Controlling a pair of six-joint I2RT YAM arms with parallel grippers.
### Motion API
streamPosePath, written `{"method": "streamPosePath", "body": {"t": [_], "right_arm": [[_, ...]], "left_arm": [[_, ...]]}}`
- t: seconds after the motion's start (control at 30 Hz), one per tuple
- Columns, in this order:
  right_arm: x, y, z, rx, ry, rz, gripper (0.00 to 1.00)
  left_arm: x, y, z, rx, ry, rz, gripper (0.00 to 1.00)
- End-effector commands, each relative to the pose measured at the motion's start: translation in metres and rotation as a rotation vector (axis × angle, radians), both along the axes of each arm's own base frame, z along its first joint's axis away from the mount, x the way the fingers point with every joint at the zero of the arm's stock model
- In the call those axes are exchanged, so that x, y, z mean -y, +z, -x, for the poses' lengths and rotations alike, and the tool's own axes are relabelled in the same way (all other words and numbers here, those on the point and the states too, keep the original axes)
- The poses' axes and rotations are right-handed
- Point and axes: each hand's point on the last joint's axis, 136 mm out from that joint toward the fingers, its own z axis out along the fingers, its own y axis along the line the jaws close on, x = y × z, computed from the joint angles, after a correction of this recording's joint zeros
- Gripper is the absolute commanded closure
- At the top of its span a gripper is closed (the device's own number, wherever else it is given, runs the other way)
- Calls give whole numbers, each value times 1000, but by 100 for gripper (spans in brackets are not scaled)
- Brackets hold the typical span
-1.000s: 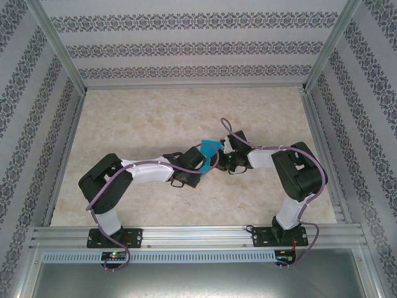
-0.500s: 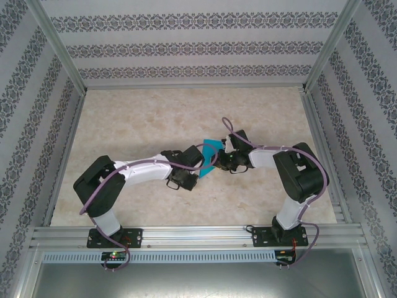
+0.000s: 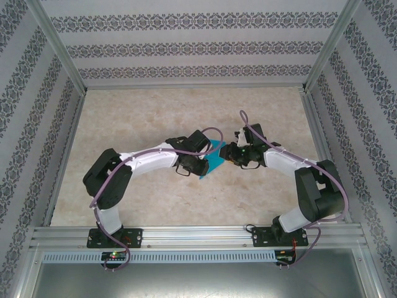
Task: Fold a paper plane with a square sheet of paper (pick it up from the middle)
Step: Third fold the triangle at the center of the table.
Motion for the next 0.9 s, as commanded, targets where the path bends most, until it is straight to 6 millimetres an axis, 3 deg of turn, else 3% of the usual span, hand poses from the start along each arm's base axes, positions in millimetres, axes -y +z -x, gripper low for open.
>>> {"method": "streamPosePath", "body": {"t": [0.0,0.33,0.87], "right_arm": [[8,-13,13,-46,6,35,61],[8,-30,10,-79,-1,34,57],[-7,-45,-1,-113,6,-16,59]], "left_arm": [[12,1,-14,10,-24,43,75],[5,-18,-30,-15,-1,30,78],[-7,-44,-31,-46,-2,-42,81]]}}
